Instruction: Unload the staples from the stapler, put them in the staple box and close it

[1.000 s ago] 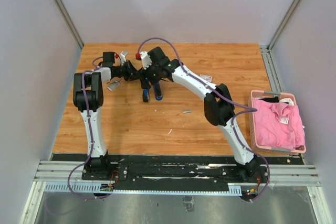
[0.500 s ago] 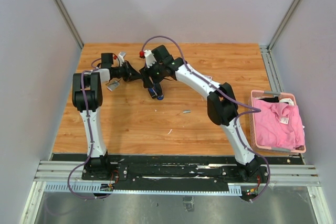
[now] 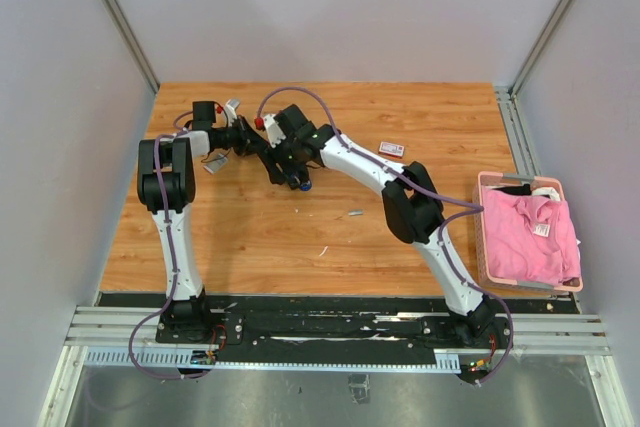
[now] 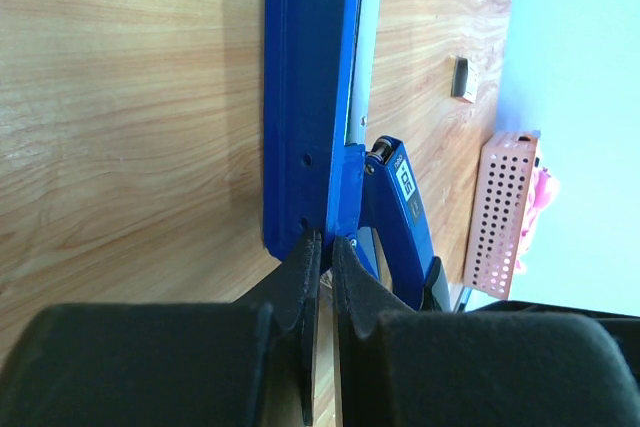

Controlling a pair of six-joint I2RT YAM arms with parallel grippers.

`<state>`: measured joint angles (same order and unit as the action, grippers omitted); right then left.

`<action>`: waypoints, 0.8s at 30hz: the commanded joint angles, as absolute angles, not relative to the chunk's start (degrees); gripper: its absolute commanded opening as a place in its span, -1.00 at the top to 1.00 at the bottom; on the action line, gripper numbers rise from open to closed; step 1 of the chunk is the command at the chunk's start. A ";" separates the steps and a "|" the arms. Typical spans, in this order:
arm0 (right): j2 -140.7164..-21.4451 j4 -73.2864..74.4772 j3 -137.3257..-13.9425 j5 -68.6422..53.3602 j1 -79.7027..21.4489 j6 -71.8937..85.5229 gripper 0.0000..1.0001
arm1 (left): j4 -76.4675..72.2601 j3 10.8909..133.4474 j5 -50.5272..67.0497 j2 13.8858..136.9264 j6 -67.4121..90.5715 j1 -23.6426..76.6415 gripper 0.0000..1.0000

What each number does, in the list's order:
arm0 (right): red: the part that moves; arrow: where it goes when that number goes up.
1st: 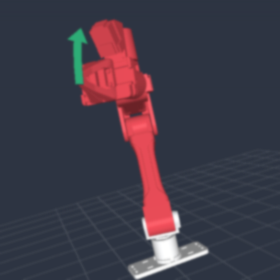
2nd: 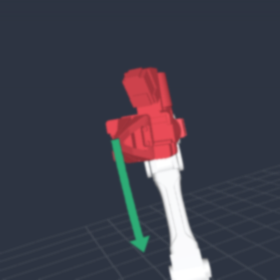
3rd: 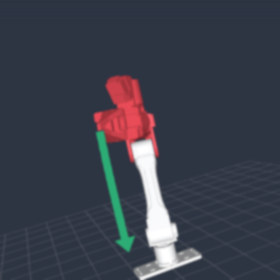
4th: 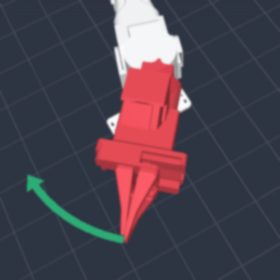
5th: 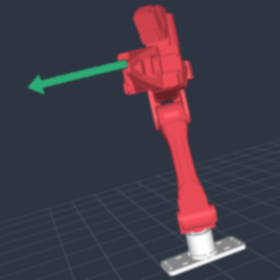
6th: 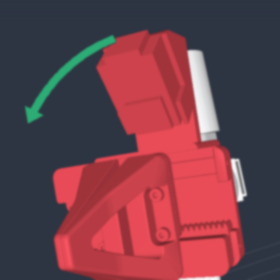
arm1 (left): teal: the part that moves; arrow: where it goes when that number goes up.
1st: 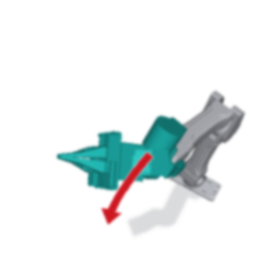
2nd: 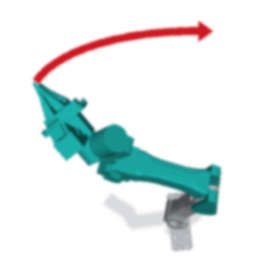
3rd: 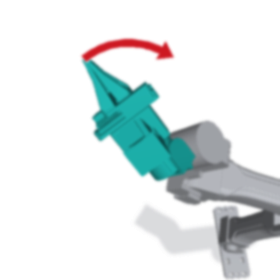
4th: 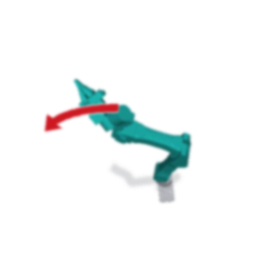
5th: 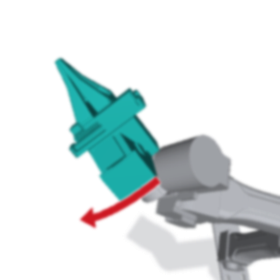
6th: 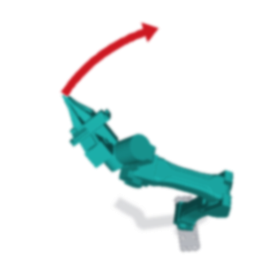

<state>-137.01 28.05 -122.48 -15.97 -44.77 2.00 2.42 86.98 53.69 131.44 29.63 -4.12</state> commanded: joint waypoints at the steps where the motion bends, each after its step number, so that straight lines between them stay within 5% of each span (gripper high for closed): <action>1: -138.43 28.92 -120.29 -10.92 -46.00 1.96 -0.30 | 6.33 84.36 46.09 133.77 26.81 -5.68 0.97; 24: -138.42 29.45 -119.05 -3.50 -47.38 -0.75 -0.31 | 6.94 84.22 44.92 133.68 26.28 -5.64 0.98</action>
<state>-137.64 28.27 -120.57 -5.04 -45.63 -0.01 2.42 86.76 53.76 131.41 29.61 -4.12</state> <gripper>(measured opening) 0.657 0.085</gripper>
